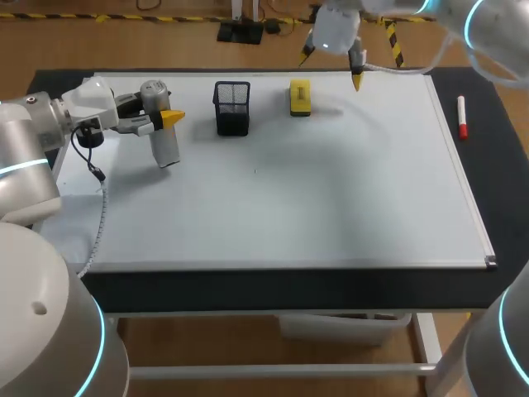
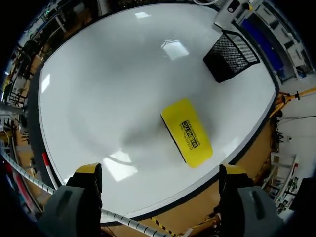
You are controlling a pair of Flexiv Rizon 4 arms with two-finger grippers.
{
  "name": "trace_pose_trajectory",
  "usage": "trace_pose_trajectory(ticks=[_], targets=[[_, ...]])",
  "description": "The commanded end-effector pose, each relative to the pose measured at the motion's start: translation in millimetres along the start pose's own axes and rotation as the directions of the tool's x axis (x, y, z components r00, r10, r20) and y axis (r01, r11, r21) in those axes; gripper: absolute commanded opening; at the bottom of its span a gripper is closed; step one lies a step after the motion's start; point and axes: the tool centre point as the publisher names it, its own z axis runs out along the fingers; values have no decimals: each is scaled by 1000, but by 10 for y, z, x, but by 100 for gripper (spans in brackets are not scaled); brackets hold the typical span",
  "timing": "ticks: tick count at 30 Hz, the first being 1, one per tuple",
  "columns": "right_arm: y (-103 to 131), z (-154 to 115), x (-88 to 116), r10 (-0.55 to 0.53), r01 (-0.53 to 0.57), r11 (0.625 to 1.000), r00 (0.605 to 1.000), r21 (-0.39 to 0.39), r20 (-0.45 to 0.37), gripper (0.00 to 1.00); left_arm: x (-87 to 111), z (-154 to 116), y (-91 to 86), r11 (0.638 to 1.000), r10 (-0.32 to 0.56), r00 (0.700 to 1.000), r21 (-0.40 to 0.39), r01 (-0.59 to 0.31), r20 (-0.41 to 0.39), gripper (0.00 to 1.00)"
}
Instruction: Pick up the inspection probe, press it on each red-marked spot on the whiteboard one by one, put down the probe, pick up the eraser, and wipe off all the red marks.
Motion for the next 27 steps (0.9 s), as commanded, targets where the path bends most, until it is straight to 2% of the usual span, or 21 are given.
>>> trace_pose_trajectory(ticks=[1, 4, 7, 11, 12, 14, 18, 23, 27], targets=[[72, -327, 244, 33, -33, 999, 998, -5, 48, 100, 3, -7, -15, 1000, 0, 1000, -1, 0, -1, 0], [62, -439, 288, 71, -70, 997, 994, -28, 77, 100, 3, -7, -15, 1000, 0, 1000, -1, 0, -1, 0], [42, -545, 318, 111, -98, 988, 987, -118, 113, 100, 3, -7, -15, 1000, 0, 1000, -1, 0, -1, 0], [54, -711, 329, 156, -137, 982, 977, -127, 149, 100, 3, -7, -15, 1000, 0, 1000, -1, 0, -1, 0], [50, -751, 330, 160, -137, 979, 975, -151, 156, 100, 3, -7, -15, 1000, 0, 1000, -1, 0, -1, 0], [65, -848, 326, 182, -161, 979, 968, -129, 171, 100, 3, -7, -15, 1000, 0, 1000, -1, 0, -1, 0], [50, -1003, 333, 200, -174, 974, 959, -143, 199, 100, 3, -7, -15, 1000, 0, 1000, -1, 0, -1, 0], [3, -1118, 352, 230, -196, 964, 954, -182, 192, 100, 3, -7, -15, 1000, 0, 1000, -1, 0, -1, 0], [4, -1225, 387, 257, -216, 959, 937, -186, 237, 100, 3, -7, -15, 1000, 0, 1000, -1, 0, -1, 0]])
